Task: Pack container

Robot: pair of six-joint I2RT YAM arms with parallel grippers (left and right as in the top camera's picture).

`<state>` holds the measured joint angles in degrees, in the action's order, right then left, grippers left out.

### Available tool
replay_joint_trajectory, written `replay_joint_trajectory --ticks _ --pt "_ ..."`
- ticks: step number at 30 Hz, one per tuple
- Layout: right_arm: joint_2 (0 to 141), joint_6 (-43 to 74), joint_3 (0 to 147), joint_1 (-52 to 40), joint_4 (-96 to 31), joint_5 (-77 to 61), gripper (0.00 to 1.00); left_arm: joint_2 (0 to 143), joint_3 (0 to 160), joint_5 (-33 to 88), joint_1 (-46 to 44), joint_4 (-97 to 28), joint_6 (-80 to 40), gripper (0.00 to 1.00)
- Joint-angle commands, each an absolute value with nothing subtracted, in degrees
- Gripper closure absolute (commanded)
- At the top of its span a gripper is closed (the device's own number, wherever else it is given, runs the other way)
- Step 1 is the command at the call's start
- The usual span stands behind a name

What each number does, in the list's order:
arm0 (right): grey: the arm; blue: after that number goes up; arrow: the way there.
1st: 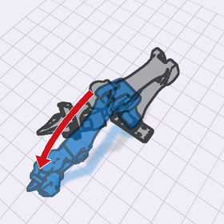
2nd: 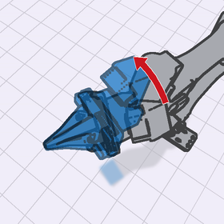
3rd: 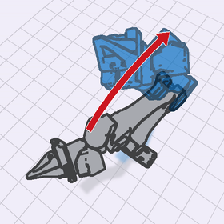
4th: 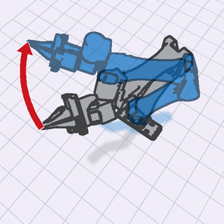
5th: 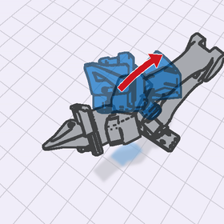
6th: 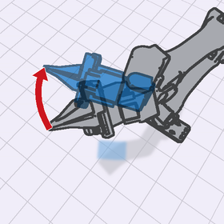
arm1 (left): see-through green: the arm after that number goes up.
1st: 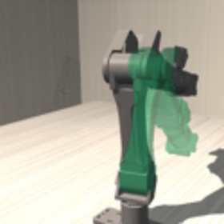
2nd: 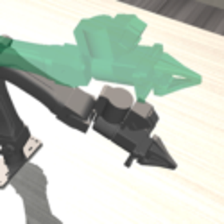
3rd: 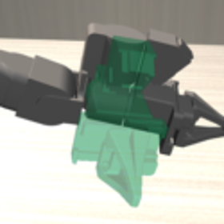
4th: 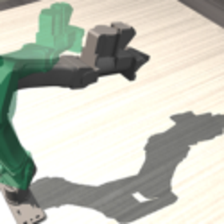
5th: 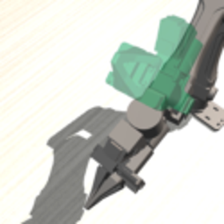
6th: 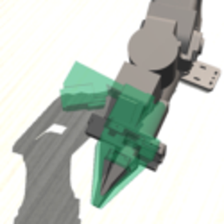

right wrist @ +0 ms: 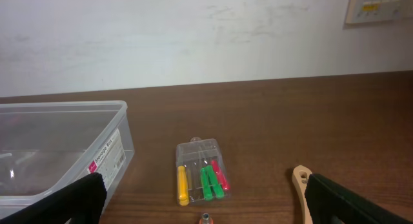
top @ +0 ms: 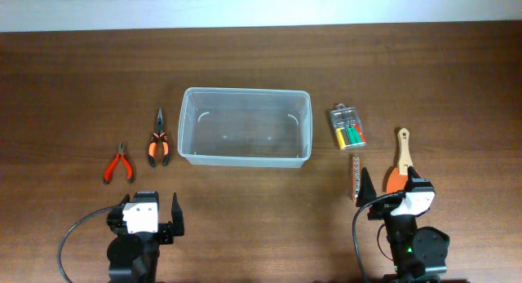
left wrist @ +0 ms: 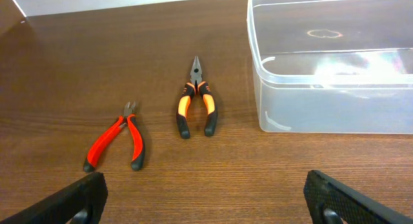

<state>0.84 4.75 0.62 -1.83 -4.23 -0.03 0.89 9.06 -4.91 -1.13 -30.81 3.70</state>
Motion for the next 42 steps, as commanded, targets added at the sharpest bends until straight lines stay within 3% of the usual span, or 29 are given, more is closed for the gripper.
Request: replay_joint_trajectory --ticks 1,22,27,34,42 --pt "0.4 5.2 0.3 -1.5 -4.5 0.3 0.01 0.3 8.5 -5.4 -1.4 -30.9 4.8 0.01" --pt "0.4 5.2 0.4 -1.5 -3.6 -4.1 0.01 0.3 8.5 -5.3 -1.4 -30.9 4.8 0.01" --pt "3.7 5.2 8.2 -1.5 -5.7 -2.5 0.01 0.3 8.5 -5.3 -1.4 -30.9 4.8 0.01" --pt "30.8 0.1 34.1 -1.5 -18.0 0.7 0.01 0.3 8.5 -5.3 -1.4 -30.9 4.8 0.01" --pt "73.4 -3.2 81.8 -1.5 -53.3 0.6 0.01 0.3 8.5 -5.3 -1.4 -30.9 4.8 0.01"
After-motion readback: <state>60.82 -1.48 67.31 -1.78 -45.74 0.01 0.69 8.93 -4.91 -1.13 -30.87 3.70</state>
